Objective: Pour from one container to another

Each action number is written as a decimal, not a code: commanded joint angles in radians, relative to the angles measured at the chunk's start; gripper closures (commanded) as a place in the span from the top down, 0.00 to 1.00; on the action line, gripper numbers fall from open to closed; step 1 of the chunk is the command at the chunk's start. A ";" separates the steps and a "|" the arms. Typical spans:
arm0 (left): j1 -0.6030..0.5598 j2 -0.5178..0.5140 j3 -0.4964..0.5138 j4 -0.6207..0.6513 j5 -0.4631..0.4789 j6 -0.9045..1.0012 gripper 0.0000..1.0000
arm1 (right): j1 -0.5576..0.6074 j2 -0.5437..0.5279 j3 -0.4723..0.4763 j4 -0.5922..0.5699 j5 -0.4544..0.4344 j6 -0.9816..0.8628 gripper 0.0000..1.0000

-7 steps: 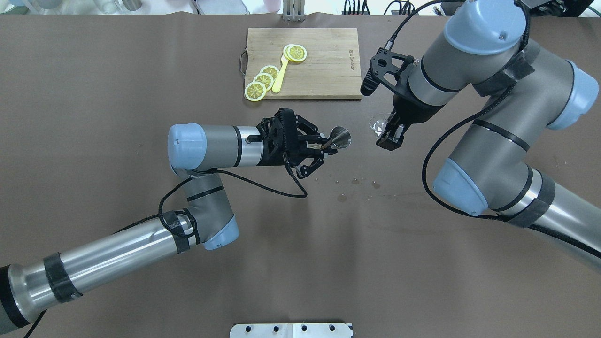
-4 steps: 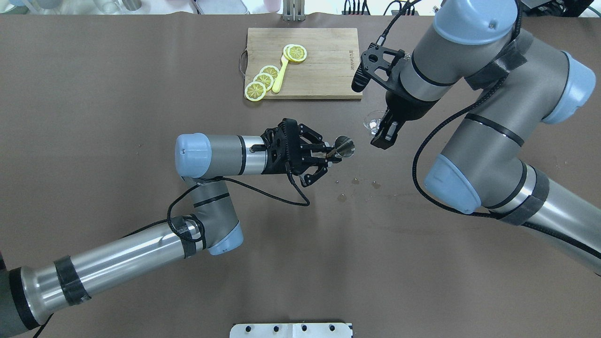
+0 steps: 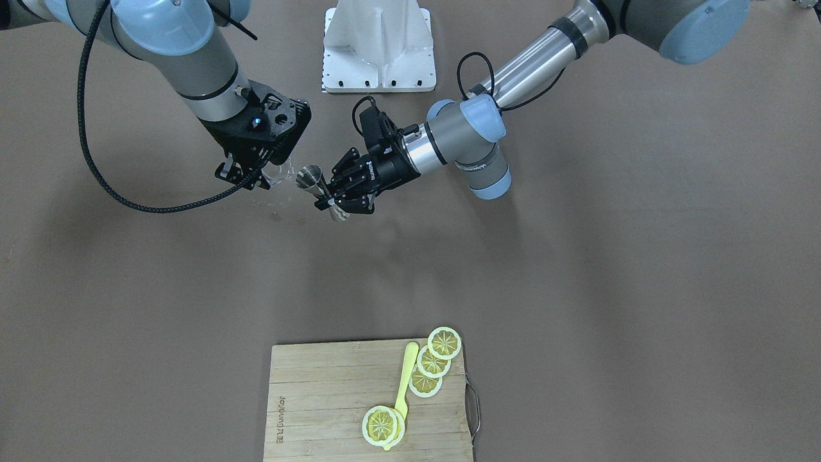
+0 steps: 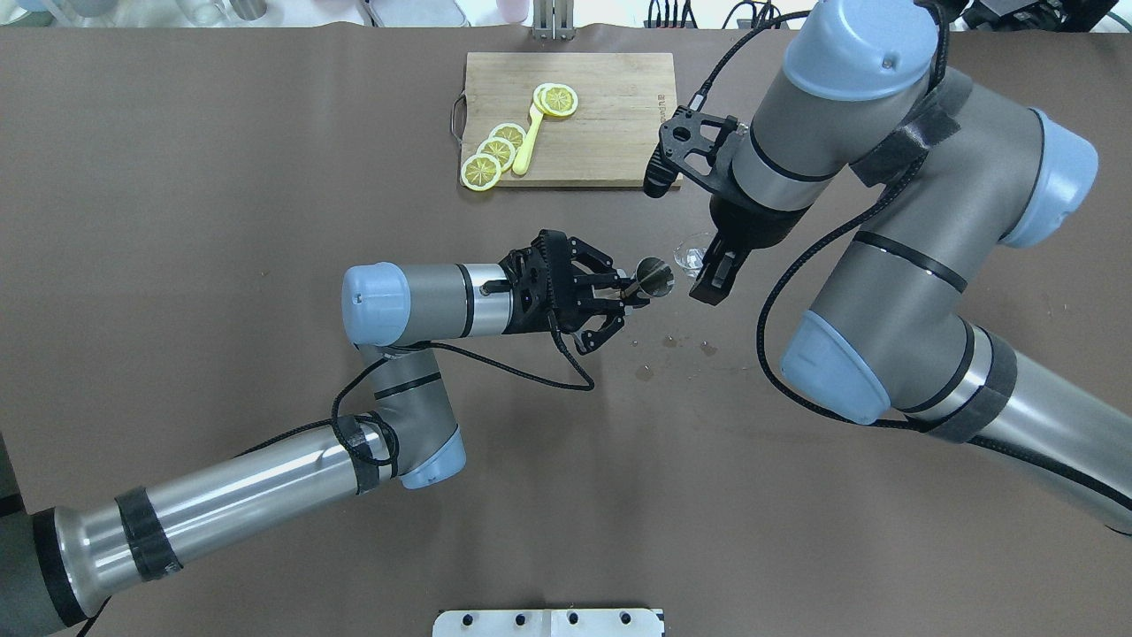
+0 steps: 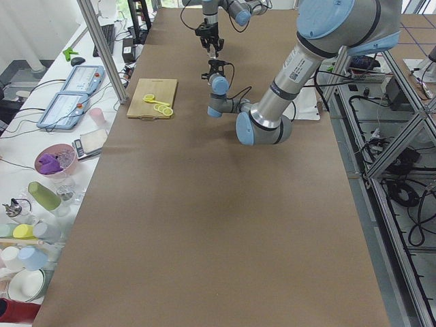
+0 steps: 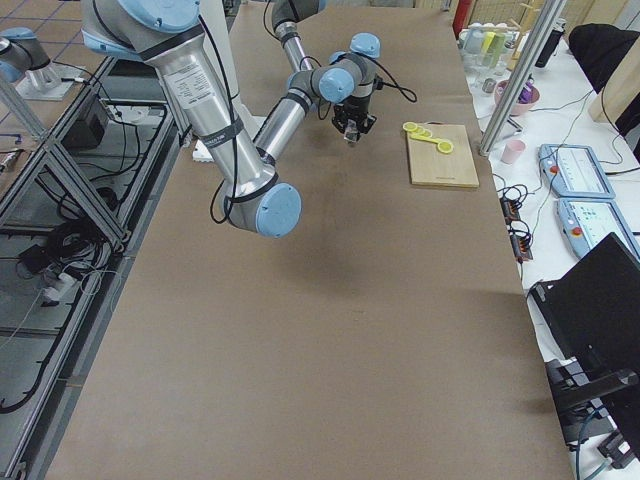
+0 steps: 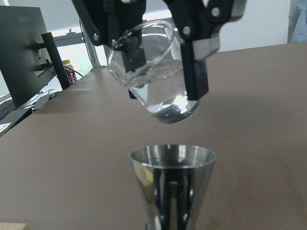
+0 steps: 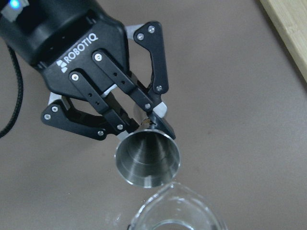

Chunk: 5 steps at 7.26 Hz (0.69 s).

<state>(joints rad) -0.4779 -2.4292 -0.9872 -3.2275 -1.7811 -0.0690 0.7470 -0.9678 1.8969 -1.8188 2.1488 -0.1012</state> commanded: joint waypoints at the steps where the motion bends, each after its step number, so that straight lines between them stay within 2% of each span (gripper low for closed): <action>1: 0.001 -0.001 0.001 -0.002 0.012 -0.002 0.00 | -0.017 0.001 0.002 -0.022 -0.004 0.000 0.00; 5: 0.001 -0.004 0.001 -0.006 0.012 -0.018 0.00 | -0.040 0.033 -0.008 -0.103 -0.009 -0.014 0.00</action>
<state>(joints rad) -0.4766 -2.4321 -0.9863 -3.2301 -1.7684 -0.0838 0.7122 -0.9471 1.8941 -1.8935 2.1418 -0.1045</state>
